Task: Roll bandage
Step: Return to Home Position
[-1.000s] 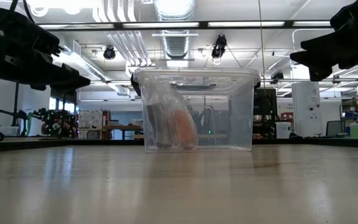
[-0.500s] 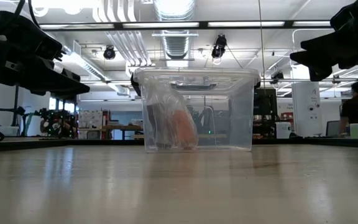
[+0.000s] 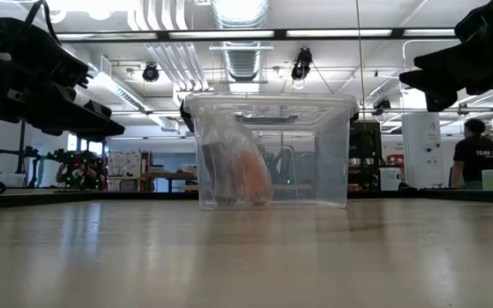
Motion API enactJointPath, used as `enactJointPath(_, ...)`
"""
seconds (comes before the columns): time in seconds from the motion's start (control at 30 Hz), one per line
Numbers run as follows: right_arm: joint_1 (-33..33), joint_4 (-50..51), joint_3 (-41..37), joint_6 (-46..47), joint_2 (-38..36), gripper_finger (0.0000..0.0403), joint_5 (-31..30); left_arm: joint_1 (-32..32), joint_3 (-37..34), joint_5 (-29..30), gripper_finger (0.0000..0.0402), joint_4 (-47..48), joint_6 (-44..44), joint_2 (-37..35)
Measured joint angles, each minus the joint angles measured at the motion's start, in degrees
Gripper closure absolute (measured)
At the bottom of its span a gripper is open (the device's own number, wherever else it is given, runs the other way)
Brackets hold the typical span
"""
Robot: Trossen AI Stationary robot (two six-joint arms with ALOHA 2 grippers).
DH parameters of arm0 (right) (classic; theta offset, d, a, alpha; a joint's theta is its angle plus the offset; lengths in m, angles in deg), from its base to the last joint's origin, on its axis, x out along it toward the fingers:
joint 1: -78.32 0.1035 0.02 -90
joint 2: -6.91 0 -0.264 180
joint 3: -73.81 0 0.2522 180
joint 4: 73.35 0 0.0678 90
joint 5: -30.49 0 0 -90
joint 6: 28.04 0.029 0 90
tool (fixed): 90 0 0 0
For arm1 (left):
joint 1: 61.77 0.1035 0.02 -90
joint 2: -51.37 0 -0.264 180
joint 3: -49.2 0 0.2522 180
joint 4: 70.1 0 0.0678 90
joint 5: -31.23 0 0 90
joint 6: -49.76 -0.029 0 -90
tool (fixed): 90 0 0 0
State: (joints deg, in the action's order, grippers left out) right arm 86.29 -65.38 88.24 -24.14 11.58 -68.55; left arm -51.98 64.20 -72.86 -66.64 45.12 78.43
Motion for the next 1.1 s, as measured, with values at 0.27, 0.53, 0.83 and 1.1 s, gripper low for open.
enactJointPath(0.27, 0.0, 0.0, 0.0, 0.0, 0.0, 0.0217, 0.0, 0.0, 0.0, 0.0, 0.0223, 0.0, 0.0, 1.1)
enactJointPath(0.53, 0.0, 0.0, 0.0, 0.0, 0.0, 0.0217, 0.0, 0.0, 0.0, 0.0, 0.022, 0.1, 0.0, 2.0)
enactJointPath(0.83, 0.0, 0.0, 0.0, 0.0, 0.0, 0.0217, 0.0, 0.0, 0.0, 0.0, 0.0238, 0.0, 0.0, 3.0)
enactJointPath(1.1, 0.0, 0.0, 0.0, 0.1, 0.0, 0.0217, 0.0, 0.0, 0.0, 0.0, 0.0255, 0.0, 0.0, 3.7)
